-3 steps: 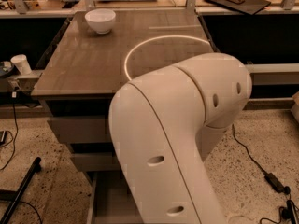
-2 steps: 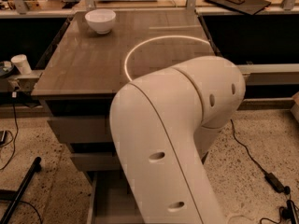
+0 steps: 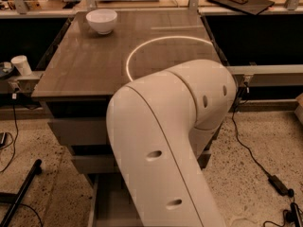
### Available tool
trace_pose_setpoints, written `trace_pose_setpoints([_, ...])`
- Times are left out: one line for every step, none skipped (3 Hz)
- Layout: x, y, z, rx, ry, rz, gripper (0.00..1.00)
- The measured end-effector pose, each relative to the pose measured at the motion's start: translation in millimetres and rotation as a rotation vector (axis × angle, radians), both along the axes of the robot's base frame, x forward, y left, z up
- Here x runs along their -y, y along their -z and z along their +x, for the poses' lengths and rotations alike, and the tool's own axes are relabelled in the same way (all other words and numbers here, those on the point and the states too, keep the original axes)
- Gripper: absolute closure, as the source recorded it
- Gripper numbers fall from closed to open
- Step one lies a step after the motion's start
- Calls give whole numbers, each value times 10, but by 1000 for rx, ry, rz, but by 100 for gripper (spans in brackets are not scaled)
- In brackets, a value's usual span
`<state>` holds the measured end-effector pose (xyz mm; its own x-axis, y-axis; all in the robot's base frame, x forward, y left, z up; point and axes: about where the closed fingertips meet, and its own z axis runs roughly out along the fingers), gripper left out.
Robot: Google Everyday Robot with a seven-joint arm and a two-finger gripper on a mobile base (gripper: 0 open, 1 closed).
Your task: Place rxbar blueberry into bottom drawer
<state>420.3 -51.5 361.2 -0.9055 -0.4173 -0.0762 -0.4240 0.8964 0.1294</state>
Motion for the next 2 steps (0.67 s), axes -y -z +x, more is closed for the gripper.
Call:
trace_pose_setpoints([0,0,0,0,0,0,100])
trace_pose_setpoints([48,-46,99,23,15,-9,100])
